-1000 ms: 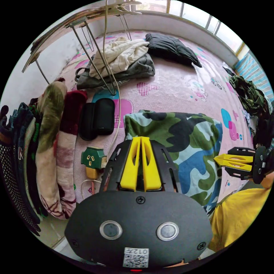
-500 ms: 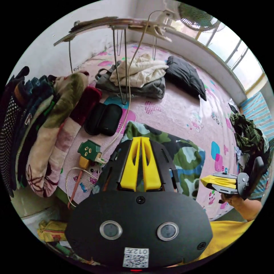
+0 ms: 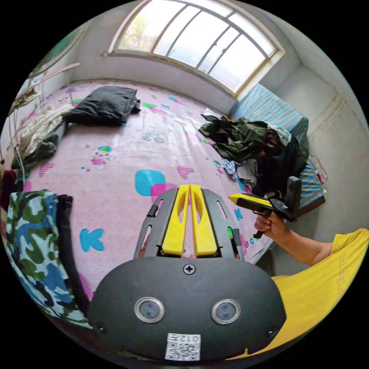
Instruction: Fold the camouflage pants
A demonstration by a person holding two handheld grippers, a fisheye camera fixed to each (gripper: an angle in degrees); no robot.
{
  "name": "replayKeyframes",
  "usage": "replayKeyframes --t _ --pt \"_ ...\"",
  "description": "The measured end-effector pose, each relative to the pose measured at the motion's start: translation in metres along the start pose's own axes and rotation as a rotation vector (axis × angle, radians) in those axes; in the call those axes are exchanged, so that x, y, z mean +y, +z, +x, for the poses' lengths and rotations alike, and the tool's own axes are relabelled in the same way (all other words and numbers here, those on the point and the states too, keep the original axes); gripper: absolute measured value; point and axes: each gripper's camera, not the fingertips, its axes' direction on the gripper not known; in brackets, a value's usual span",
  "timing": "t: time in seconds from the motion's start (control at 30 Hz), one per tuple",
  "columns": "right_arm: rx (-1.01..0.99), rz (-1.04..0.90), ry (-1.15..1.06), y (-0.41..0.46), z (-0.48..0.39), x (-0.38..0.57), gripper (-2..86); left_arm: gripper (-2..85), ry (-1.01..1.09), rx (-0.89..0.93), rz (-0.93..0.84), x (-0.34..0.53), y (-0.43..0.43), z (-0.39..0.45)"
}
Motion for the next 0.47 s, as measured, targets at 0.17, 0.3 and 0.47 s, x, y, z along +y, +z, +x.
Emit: replayKeyframes --t 0.17,0.3,0.47 --pt "0.136 0.165 0.127 -0.169 0.16 0.024 0.9 0.6 0.044 0.198 -0.068 0.019 0.121 0.083" --pt "0.171 0.305 0.278 -0.276 0.277 0.014 3.2 0.6 0.132 0.252 -0.147 0.026 0.196 0.135" --pt "0.02 0.505 0.6 -0.393 0.434 -0.004 9.1 0.5 0.177 0.246 -0.177 0.019 0.23 0.133"
